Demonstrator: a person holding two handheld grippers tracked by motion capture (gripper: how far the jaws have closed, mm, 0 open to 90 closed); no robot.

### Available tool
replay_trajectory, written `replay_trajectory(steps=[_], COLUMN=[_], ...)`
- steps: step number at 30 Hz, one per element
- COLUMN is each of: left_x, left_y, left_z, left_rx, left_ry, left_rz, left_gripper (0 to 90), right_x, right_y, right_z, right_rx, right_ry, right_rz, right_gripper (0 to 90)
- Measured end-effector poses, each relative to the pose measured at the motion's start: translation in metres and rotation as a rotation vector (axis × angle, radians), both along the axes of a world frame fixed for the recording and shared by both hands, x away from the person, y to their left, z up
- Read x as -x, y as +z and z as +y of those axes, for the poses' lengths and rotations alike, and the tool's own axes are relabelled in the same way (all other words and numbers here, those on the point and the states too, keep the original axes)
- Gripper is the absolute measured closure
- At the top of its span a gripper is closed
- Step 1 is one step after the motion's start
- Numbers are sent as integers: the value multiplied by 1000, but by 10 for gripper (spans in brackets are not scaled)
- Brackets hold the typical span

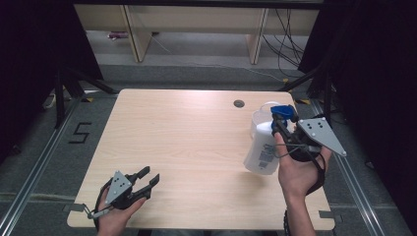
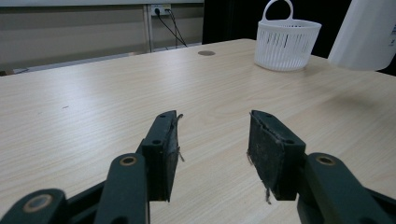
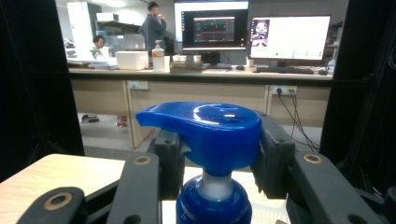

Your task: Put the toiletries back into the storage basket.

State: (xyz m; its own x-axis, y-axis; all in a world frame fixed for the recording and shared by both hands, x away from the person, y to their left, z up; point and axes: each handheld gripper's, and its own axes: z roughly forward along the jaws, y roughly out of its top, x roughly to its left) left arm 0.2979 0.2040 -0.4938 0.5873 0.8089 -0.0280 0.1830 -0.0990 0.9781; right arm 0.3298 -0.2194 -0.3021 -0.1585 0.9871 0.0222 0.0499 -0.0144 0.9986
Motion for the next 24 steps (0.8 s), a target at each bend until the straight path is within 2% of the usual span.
replay_trajectory(steps=[5,6,9,10,24], left_x=[0,0,-2,0,0], left_y=[0,0,-1,0,0], left_z=[-1,-1,-2,-1,0], left_rx=[2,2,10,2,0], left_ry=[-2,-3,-15,-4,-3], left_rz=[0,-1,-15,0,1], left_gripper=[522,522,523,523,523], right_x=[-3,-3,-5,-4,-14], right_y=[1,1,3,4,9], right_z=[-6,-6,-10,-10,-22], right_rx=[8,-4,8,-2,-11], right_ry=[-20,-17,-35,-36,-83], right_rz=[-8,-4,-18,-13,-25], right_gripper=[599,599,599,599,599])
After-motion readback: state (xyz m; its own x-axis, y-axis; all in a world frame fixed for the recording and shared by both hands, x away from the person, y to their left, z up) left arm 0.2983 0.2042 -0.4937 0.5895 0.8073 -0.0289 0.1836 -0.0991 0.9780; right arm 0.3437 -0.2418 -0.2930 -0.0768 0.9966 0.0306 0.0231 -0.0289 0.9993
